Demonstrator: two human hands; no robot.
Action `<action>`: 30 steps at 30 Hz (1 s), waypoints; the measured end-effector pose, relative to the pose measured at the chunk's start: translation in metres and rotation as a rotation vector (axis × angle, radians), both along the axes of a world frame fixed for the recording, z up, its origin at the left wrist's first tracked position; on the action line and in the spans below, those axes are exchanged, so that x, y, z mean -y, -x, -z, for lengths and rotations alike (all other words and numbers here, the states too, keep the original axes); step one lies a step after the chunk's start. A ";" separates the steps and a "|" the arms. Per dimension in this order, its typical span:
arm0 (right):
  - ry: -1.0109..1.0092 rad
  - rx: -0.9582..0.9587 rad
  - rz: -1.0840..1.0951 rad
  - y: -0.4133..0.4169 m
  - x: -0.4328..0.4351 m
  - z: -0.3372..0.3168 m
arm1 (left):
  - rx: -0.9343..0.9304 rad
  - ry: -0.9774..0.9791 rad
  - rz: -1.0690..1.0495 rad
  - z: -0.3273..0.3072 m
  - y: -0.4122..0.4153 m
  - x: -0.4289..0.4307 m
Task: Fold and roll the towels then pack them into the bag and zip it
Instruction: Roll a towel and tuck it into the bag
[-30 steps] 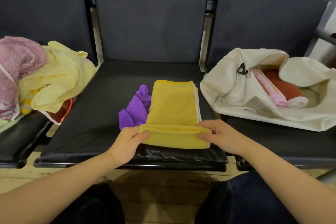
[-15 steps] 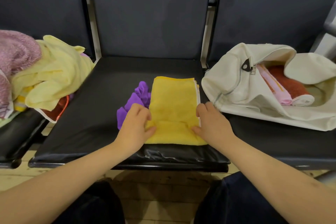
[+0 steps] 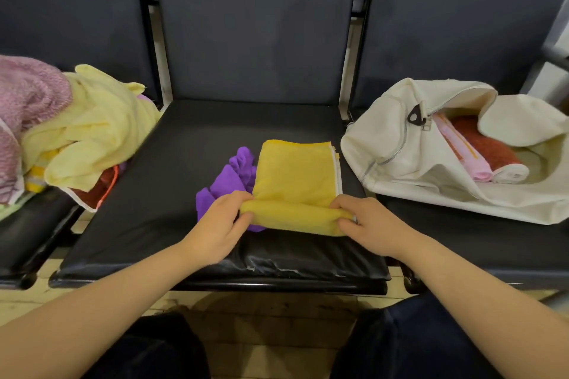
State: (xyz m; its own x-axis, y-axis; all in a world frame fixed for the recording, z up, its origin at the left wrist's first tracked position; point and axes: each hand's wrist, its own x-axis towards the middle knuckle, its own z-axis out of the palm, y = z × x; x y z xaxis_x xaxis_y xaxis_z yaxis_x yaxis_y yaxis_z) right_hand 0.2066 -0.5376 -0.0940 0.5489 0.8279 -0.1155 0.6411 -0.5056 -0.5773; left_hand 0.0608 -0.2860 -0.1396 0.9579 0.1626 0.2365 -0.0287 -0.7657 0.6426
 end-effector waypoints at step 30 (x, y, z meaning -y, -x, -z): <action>0.433 0.406 -0.426 -0.004 -0.039 0.015 | -0.770 -0.787 -0.317 -0.011 -0.012 -0.085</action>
